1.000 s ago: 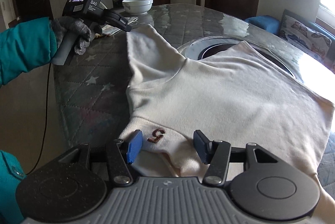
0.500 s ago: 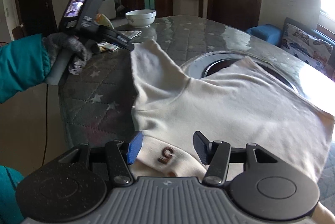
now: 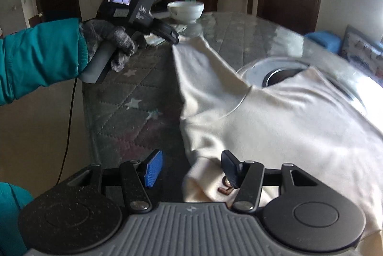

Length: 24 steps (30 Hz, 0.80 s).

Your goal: Fold clothes

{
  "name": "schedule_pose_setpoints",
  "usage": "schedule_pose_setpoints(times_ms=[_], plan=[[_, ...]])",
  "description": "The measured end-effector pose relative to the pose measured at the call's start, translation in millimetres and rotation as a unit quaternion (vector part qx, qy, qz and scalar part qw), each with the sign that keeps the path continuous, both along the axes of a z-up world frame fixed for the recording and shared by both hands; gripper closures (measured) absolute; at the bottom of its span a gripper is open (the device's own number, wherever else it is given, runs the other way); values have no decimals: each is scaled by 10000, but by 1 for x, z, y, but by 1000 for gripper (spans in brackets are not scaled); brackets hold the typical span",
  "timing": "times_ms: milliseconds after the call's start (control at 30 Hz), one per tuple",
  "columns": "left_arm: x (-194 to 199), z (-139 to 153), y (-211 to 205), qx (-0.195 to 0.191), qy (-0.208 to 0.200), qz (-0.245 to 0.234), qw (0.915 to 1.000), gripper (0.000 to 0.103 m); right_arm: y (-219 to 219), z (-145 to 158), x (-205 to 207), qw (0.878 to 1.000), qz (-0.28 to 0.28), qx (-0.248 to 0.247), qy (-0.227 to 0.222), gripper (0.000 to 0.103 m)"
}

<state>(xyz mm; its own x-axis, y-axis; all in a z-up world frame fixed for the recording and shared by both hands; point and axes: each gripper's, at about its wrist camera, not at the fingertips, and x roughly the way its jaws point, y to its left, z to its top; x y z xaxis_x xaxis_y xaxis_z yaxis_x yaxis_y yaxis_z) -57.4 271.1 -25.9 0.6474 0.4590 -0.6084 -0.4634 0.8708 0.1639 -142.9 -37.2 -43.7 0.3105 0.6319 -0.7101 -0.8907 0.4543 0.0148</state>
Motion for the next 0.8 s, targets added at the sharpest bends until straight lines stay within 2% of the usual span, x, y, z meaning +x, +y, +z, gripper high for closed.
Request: schedule_pose_setpoints(times_ms=[267, 500, 667, 800], plan=[[-15, 0, 3, 89, 69, 116, 9999, 100, -3, 0, -10, 9996, 276, -79, 14, 46], [-14, 1, 3, 58, 119, 54, 9999, 98, -30, 18, -8, 9994, -170, 311, -38, 47], [-18, 2, 1, -20, 97, 26, 9999, 89, -64, 23, 0, 9970, -717, 275, -38, 47], [-25, 9, -3, -48, 17, 42, 10000, 89, -84, 12, 7, 9940, -1072, 112, 179, 47]])
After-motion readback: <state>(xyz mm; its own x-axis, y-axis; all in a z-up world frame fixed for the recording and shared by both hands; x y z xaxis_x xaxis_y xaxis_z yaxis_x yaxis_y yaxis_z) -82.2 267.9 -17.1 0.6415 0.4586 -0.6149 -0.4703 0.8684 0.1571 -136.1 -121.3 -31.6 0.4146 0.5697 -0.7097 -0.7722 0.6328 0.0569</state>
